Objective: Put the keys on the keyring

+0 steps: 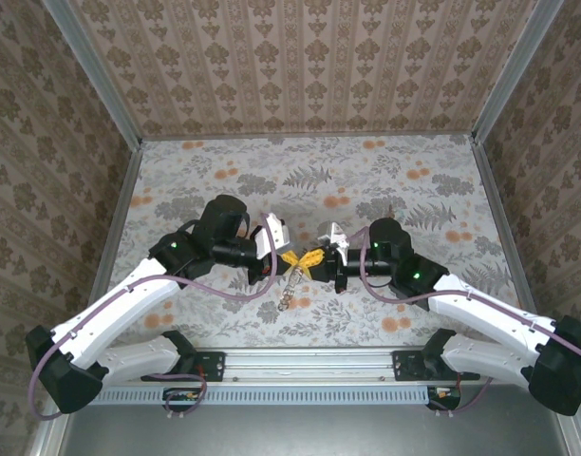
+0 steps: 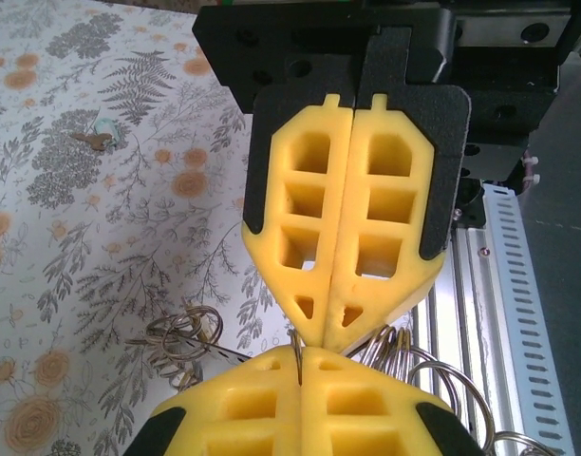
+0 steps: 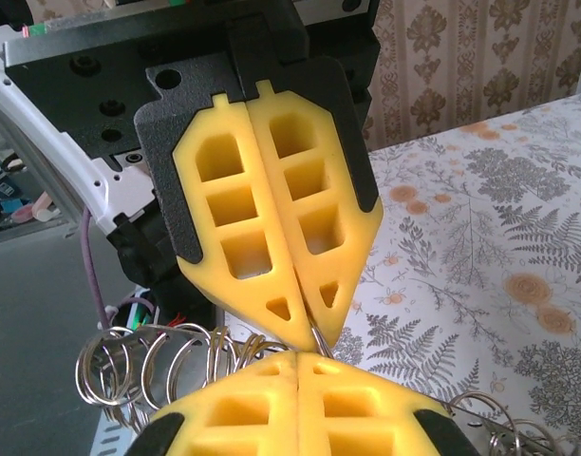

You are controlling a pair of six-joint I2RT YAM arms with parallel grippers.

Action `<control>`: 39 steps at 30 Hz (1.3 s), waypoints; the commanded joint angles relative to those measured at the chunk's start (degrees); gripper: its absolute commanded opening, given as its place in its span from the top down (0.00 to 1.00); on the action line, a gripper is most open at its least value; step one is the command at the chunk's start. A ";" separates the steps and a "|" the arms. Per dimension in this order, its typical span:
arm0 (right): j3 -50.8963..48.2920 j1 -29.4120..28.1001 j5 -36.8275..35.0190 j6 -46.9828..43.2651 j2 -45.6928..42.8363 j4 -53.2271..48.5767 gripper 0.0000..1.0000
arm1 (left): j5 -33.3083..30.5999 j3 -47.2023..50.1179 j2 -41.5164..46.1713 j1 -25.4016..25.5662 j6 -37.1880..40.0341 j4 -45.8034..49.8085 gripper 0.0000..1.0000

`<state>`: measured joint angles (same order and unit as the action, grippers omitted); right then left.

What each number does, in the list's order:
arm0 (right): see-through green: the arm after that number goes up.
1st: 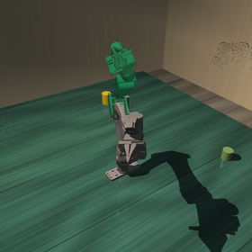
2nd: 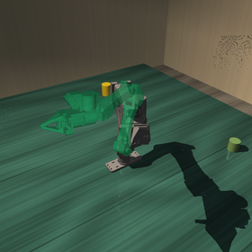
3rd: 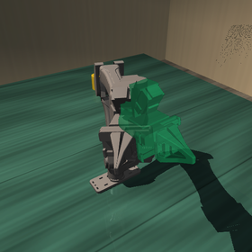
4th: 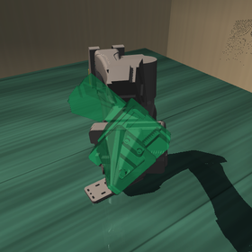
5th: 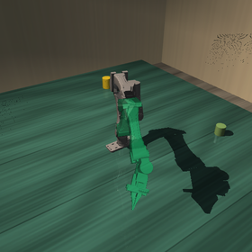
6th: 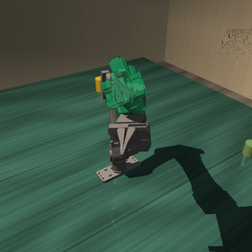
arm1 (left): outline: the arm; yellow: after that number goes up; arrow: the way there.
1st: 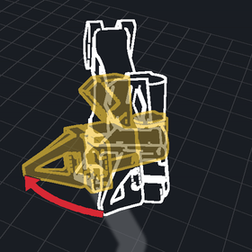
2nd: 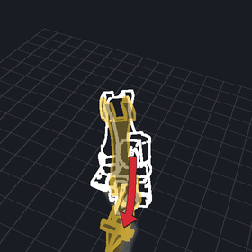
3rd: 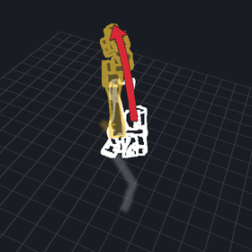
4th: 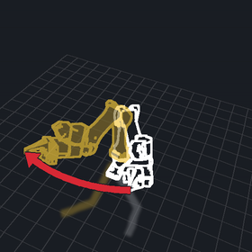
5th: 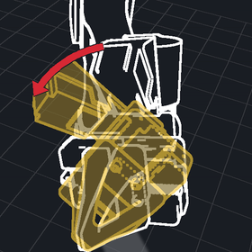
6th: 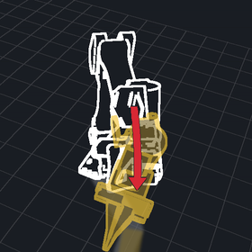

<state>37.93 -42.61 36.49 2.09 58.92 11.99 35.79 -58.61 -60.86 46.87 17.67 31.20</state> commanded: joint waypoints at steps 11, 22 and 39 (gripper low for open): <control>1.09 -0.92 -3.78 -2.06 -2.20 4.67 1.00 | 9.28 -1.88 0.90 2.24 2.36 -0.09 1.00; 0.08 -0.81 -5.93 -4.48 -5.90 0.41 0.82 | 7.91 -1.34 4.35 3.82 4.70 0.36 1.00; -0.22 -0.87 -3.31 -3.87 -8.55 -2.55 0.77 | 5.00 -1.62 6.42 5.34 7.47 0.59 1.00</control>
<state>37.74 -43.66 33.21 -1.56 51.20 10.04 38.85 -58.92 -56.31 51.92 23.62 31.73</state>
